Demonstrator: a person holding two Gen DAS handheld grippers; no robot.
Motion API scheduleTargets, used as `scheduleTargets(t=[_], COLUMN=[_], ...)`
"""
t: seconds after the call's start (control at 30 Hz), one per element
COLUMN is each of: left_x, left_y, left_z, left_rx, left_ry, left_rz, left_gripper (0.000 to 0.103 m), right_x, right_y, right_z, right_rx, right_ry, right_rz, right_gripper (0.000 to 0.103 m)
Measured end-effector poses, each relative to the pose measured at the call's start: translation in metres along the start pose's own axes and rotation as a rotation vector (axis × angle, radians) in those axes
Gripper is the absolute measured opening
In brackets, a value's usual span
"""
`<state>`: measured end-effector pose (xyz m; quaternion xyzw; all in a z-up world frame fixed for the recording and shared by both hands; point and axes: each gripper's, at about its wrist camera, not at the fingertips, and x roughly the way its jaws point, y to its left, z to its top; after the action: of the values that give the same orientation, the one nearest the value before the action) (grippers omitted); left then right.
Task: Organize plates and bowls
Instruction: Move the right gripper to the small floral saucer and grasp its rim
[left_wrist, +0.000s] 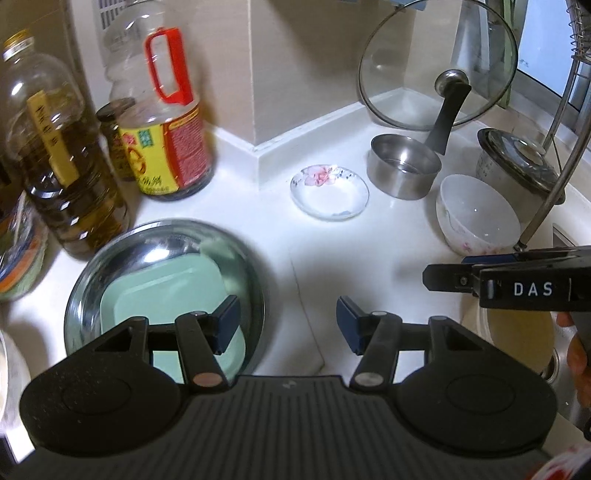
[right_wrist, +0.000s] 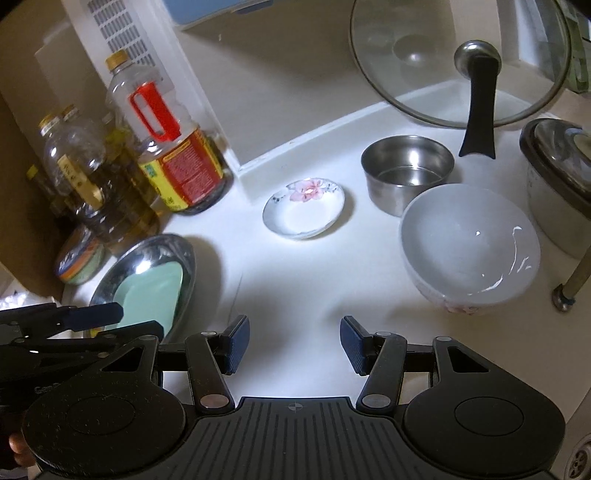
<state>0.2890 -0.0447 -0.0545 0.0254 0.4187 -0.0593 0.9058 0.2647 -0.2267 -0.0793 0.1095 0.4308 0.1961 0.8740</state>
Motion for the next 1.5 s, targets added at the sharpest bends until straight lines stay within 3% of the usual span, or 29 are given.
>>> scheduleTargets(t=[0.7,0.9,1.13,1.5], left_x=[0.076,0.108,0.139,0.169], left_y=[0.026,0.025,0.021,0.014], left_z=[0.073,0.091,0.106,0.112], left_rx=[0.081,0.087,0.078,0.079], left_ry=[-0.005,0.031,0.068,0.114], left_rz=[-0.07,-0.093,-0.117,-0.137], left_gripper=[0.048,0.042,0.037,0.032], right_x=[0.059,0.087,0.117,0.142], right_y=[-0.008,-0.026,-0.037,-0.035], right_z=[0.06,0.077,0.089,0.1], right_rx=[0.063,0.092,0.119,0.073], right_ry=[-0.08,-0.057,-0.006,0.038], right_rz=[-0.119,-0.144,-0.145,-0.171], right_gripper=[0.054,0.054,0.042,0.035])
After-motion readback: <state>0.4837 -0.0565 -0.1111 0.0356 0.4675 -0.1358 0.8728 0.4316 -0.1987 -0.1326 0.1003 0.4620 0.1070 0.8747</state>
